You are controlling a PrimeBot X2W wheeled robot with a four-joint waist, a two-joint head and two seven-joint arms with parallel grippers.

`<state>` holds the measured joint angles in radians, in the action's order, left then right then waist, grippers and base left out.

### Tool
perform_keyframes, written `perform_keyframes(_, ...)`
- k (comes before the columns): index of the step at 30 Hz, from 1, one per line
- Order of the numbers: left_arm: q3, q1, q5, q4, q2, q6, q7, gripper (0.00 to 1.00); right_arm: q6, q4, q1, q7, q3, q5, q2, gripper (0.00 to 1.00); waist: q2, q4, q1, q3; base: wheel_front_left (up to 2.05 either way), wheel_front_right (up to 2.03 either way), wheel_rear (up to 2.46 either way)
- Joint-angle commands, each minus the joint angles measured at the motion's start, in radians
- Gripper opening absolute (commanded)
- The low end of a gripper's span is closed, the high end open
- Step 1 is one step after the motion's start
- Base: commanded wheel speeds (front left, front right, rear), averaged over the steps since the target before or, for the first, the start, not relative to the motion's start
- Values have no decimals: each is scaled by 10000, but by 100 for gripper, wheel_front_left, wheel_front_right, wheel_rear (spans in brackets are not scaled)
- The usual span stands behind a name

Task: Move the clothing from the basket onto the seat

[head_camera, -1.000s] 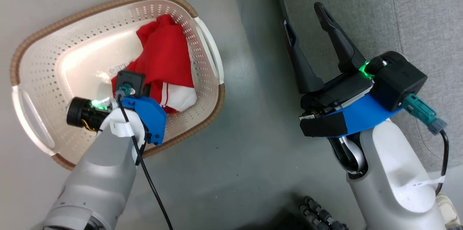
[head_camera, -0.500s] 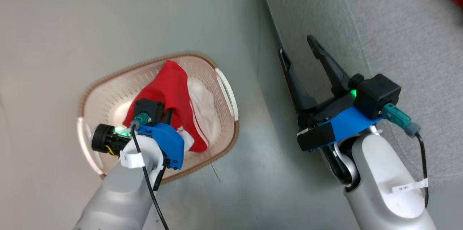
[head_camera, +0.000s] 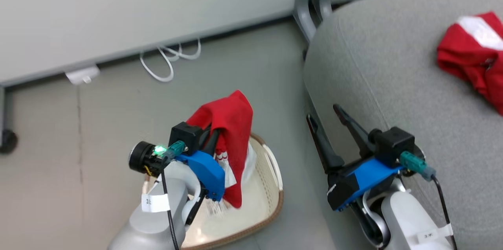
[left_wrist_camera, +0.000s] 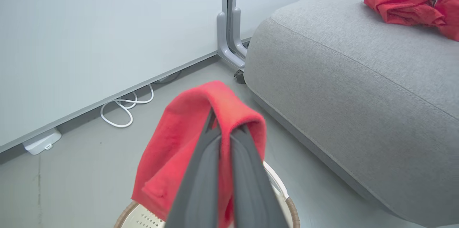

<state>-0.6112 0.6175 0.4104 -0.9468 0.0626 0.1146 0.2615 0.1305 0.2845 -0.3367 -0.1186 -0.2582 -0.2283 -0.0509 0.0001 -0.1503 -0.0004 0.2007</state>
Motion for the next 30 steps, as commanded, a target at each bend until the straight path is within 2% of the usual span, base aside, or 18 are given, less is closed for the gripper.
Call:
perform_keyframes(1,-40,-165,-76,173,-25,35,52,0,5,14,308,63,3,63,-23,100,-1,455,4,-1009,0,0,0)
perform_keyframes(11,-520,249,335,949,-111,145,53,0,5,30,1013,342,-75,-131,-7,100,-1,728,4,-2136,0,0,0)
perform_keyframes(17,-1174,893,1229,1595,-117,162,-327,0,5,-38,1193,424,-71,-151,-2,100,-1,924,4,-2353,0,0,0)
perform_keyframes(30,-2269,1420,2497,2038,-121,-331,-761,0,5,-106,1183,406,-284,-335,-1,100,-1,991,4,-2370,0,0,0)
